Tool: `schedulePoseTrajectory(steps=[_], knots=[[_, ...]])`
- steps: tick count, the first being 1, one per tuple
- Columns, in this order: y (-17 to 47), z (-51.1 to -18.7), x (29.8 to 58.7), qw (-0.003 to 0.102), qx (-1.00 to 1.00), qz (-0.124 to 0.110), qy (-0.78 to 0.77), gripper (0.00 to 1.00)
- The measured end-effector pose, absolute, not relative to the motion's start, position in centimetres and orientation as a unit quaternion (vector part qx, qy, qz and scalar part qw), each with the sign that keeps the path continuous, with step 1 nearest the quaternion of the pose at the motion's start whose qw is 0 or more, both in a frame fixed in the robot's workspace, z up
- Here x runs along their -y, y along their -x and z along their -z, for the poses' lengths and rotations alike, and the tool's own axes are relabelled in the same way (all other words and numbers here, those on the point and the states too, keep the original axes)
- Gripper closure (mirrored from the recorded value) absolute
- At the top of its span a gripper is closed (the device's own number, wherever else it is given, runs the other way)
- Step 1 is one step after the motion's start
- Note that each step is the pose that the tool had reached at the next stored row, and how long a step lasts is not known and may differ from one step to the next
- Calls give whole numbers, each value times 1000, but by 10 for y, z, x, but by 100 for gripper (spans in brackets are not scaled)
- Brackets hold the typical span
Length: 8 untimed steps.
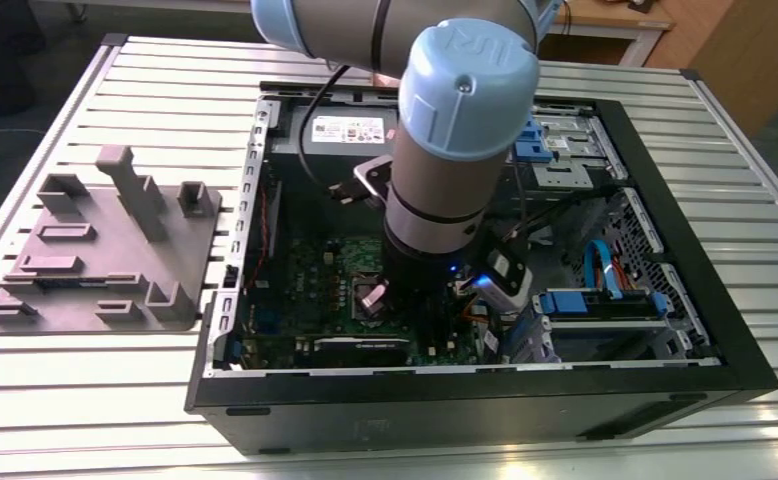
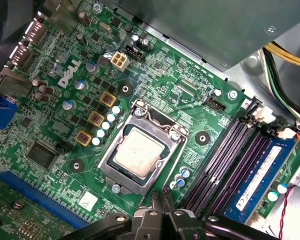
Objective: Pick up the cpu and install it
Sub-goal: 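Install the first cpu locking lever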
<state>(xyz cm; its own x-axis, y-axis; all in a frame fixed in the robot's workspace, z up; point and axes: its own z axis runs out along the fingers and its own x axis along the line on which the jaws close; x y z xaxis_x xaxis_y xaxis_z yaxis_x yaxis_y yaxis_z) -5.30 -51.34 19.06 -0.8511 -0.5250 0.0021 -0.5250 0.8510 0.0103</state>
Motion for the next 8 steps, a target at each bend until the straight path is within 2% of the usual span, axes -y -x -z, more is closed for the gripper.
schedulePoseTrajectory(steps=[8], knots=[[51,-191,514,3,962,5,-273,90]])
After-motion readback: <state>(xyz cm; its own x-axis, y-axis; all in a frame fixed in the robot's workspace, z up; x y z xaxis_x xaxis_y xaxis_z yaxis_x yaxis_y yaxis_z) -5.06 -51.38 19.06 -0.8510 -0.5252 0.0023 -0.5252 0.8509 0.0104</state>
